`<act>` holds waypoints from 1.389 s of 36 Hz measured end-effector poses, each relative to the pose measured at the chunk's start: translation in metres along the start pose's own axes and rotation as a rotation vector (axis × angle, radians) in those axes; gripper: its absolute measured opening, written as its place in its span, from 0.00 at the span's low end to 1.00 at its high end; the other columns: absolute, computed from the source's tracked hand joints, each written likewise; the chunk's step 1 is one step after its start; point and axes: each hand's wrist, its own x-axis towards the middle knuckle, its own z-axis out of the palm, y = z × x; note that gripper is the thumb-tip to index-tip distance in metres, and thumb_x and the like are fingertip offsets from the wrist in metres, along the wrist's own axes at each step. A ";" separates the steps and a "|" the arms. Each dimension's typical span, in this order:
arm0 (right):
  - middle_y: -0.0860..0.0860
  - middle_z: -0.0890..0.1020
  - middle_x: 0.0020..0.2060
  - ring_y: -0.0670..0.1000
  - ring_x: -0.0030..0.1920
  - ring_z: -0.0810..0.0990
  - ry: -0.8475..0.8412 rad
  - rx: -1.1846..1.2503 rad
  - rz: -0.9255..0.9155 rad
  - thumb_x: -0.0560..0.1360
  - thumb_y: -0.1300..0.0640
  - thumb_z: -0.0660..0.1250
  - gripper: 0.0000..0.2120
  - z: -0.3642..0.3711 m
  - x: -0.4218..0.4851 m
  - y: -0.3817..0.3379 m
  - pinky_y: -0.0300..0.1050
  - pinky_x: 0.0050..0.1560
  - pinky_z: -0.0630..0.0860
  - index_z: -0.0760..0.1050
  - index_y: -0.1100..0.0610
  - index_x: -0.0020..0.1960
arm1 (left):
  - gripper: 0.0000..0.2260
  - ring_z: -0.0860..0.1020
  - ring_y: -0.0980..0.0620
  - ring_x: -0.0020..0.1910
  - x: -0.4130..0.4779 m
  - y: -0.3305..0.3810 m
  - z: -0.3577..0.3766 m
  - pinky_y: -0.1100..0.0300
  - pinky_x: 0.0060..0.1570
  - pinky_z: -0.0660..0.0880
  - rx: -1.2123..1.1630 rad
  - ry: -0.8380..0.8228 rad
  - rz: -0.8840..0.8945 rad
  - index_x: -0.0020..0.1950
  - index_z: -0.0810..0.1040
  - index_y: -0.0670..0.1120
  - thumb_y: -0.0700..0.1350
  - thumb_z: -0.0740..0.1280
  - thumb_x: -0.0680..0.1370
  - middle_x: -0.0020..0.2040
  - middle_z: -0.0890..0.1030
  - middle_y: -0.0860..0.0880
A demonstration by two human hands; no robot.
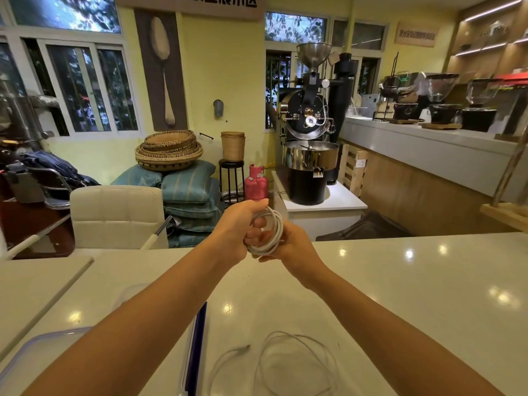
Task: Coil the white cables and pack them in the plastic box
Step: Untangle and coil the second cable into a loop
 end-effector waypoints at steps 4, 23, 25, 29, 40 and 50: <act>0.53 0.80 0.38 0.43 0.32 0.82 -0.083 0.098 0.076 0.69 0.73 0.67 0.11 0.008 -0.004 0.005 0.34 0.36 0.79 0.75 0.72 0.51 | 0.15 0.60 0.59 0.14 0.000 0.007 0.001 0.70 0.14 0.58 -0.093 -0.031 0.038 0.32 0.69 0.44 0.45 0.59 0.78 0.16 0.65 0.53; 0.45 0.82 0.26 0.44 0.27 0.80 0.136 0.146 0.130 0.75 0.58 0.61 0.11 -0.024 0.000 -0.012 0.34 0.27 0.75 0.69 0.56 0.34 | 0.09 0.62 0.60 0.17 -0.012 0.016 -0.005 0.70 0.18 0.61 0.325 -0.089 0.129 0.38 0.72 0.46 0.45 0.61 0.77 0.18 0.68 0.56; 0.45 0.82 0.25 0.44 0.26 0.79 0.124 0.098 0.151 0.75 0.57 0.61 0.11 -0.030 0.001 -0.015 0.35 0.27 0.74 0.69 0.56 0.34 | 0.04 0.63 0.60 0.18 -0.013 0.016 -0.005 0.68 0.23 0.64 0.398 -0.107 0.127 0.42 0.74 0.45 0.43 0.63 0.76 0.17 0.69 0.56; 0.47 0.81 0.25 0.46 0.24 0.74 0.117 0.087 0.196 0.75 0.58 0.61 0.11 -0.043 0.001 -0.023 0.35 0.25 0.70 0.71 0.59 0.35 | 0.03 0.64 0.57 0.24 -0.012 0.015 -0.007 0.64 0.29 0.64 0.467 -0.066 0.151 0.41 0.74 0.47 0.42 0.64 0.76 0.21 0.69 0.54; 0.54 0.82 0.29 0.45 0.24 0.79 -0.065 0.620 0.435 0.75 0.65 0.58 0.08 -0.044 -0.006 -0.040 0.32 0.27 0.78 0.76 0.64 0.42 | 0.09 0.64 0.54 0.29 -0.002 -0.008 0.000 0.62 0.32 0.65 0.430 0.060 0.137 0.39 0.68 0.47 0.46 0.58 0.79 0.31 0.66 0.49; 0.52 0.79 0.30 0.41 0.27 0.79 0.241 0.149 0.041 0.74 0.64 0.63 0.06 -0.018 -0.004 -0.033 0.32 0.30 0.78 0.73 0.56 0.40 | 0.09 0.74 0.44 0.48 0.001 -0.009 0.016 0.52 0.47 0.74 0.252 0.121 0.096 0.49 0.71 0.41 0.46 0.55 0.80 0.49 0.75 0.40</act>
